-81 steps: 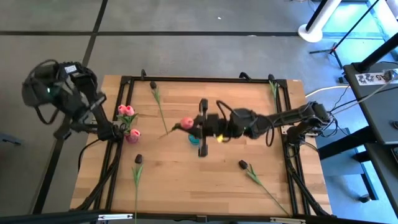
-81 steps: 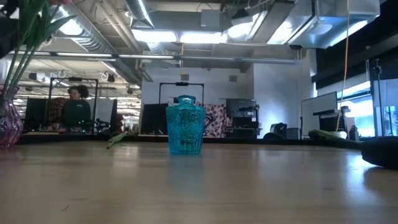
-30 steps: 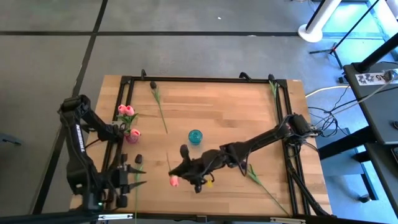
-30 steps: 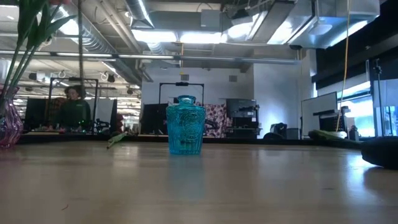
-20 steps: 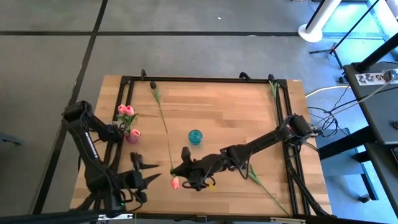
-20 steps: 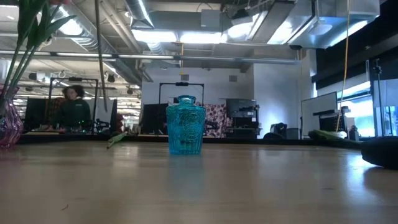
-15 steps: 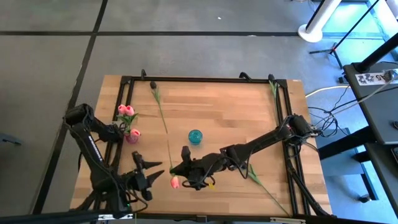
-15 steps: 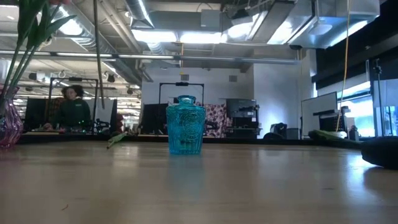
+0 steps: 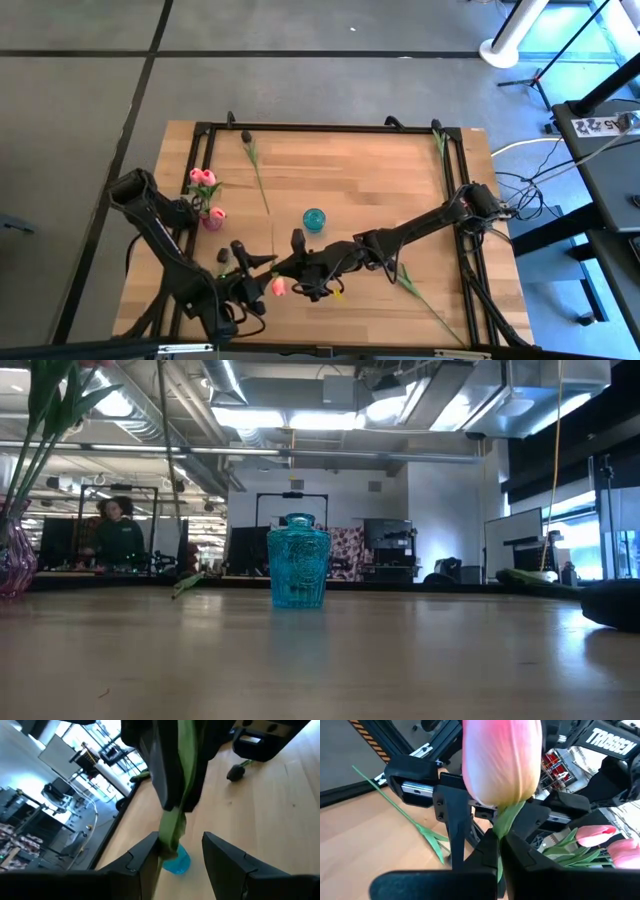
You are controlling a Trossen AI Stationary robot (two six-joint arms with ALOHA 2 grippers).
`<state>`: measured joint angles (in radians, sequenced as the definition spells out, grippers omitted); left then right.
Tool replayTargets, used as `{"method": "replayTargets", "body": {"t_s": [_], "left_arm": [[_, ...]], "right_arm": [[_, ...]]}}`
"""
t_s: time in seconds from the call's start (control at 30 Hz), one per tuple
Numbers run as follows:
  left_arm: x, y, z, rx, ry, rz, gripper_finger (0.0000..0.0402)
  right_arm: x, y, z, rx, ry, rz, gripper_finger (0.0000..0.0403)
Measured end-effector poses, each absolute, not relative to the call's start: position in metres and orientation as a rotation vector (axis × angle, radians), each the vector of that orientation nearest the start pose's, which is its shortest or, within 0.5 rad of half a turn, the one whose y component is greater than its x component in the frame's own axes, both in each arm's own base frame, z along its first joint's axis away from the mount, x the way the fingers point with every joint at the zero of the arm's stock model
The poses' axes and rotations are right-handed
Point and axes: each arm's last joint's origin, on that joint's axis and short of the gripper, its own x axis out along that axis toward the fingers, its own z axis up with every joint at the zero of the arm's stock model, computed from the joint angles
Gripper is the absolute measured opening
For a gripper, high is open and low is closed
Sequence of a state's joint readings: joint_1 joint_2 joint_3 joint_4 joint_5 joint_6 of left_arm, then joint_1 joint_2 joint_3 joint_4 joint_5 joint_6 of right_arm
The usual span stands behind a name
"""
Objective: Sort flowers into vase by color
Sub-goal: Put the pink tulip into the purple vase
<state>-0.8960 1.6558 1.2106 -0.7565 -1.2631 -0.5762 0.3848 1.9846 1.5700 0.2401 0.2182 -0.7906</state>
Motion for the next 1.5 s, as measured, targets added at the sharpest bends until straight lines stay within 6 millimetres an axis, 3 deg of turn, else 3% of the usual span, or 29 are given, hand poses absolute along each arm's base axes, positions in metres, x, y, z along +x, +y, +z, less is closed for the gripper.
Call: {"method": "replayTargets", "body": {"t_s": [0.2, 0.43, 0.6, 0.77, 1.0, 1.27, 1.5], "left_arm": [[0.229, -0.226, 0.245, 0.466, 0.431, 0.477, 0.0125], [0.236, -0.223, 0.247, 0.403, 0.389, 0.516, 0.0015], [0.226, -0.228, 0.247, 0.433, 0.384, 0.502, 0.0003], [0.198, -0.228, 0.255, 0.477, 0.371, 0.474, 0.0002], [0.14, -0.213, 0.288, 0.494, 0.376, 0.349, 0.0001], [0.095, -0.181, 0.324, 0.494, 0.476, 0.144, 0.0], [0.081, -0.151, 0.333, 0.568, 0.623, 0.092, 0.0]], "right_arm": [[0.438, 0.168, 0.284, -0.805, 0.106, 0.221, 0.0012], [0.438, 0.167, 0.284, -0.788, 0.115, 0.212, 0.0047], [0.437, 0.169, 0.284, -0.79, 0.127, 0.178, 0.0084], [0.425, 0.185, 0.292, -0.806, 0.141, 0.095, 0.0152], [0.404, 0.216, 0.297, -0.827, 0.18, -0.08, 0.0231], [0.39, 0.237, 0.299, -0.789, 0.182, -0.176, 0.0241], [0.388, 0.237, 0.299, -0.722, 0.194, -0.248, 0.0241]]}}
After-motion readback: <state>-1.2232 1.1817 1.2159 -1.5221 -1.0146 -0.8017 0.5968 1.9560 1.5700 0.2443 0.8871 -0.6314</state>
